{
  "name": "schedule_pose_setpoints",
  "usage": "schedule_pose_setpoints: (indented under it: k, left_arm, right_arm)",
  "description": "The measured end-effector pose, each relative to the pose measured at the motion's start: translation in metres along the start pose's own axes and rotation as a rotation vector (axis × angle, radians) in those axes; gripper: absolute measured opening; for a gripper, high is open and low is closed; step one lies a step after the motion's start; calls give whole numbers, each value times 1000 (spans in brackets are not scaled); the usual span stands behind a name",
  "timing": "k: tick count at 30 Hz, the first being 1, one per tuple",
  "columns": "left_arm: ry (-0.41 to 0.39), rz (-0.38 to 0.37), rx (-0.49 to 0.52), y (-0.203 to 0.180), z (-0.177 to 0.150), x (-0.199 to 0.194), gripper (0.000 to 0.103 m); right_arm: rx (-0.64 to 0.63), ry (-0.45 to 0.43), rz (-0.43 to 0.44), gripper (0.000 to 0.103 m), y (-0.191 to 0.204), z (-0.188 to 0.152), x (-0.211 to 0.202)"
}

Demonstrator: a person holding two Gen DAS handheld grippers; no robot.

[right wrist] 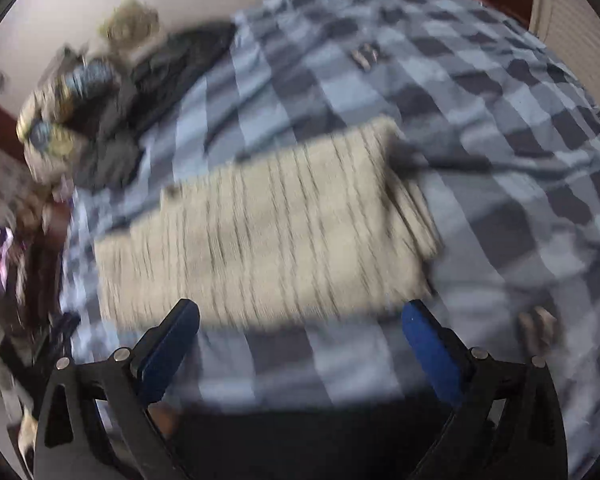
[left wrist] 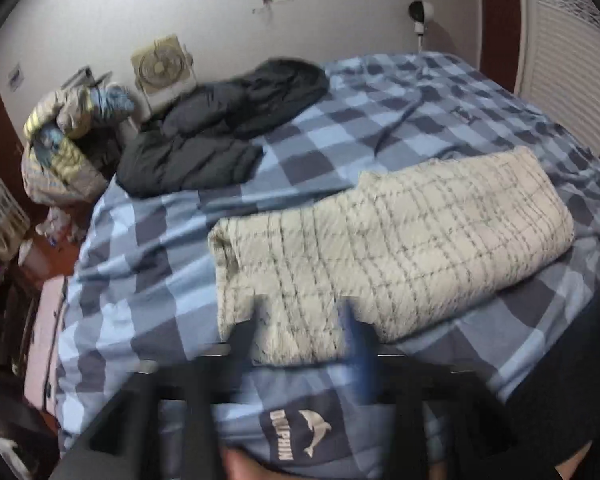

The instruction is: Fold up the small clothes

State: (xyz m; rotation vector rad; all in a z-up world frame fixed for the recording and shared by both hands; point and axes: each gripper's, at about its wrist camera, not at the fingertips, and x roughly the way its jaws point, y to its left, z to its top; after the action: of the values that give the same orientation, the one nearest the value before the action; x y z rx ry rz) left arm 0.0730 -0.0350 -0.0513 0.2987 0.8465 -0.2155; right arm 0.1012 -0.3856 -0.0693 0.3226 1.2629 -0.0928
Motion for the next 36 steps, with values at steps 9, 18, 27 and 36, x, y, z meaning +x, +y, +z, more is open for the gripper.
schedule_pose_setpoints:
  k: [9, 18, 27, 36]
  left_arm:
    - [68, -44, -130, 13, 0, 23, 103]
    - [192, 32, -113, 6, -8, 44, 103]
    - [189, 222, -148, 22, -8, 40, 103]
    - [161, 95, -278, 38, -9, 36, 103]
  right_arm:
    - [-90, -106, 155, 100, -1, -25, -90]
    - [-99, -117, -62, 100, -7, -7, 22]
    - [-117, -113, -48, 99, -2, -10, 41]
    - [-60, 29, -50, 99, -12, -2, 60]
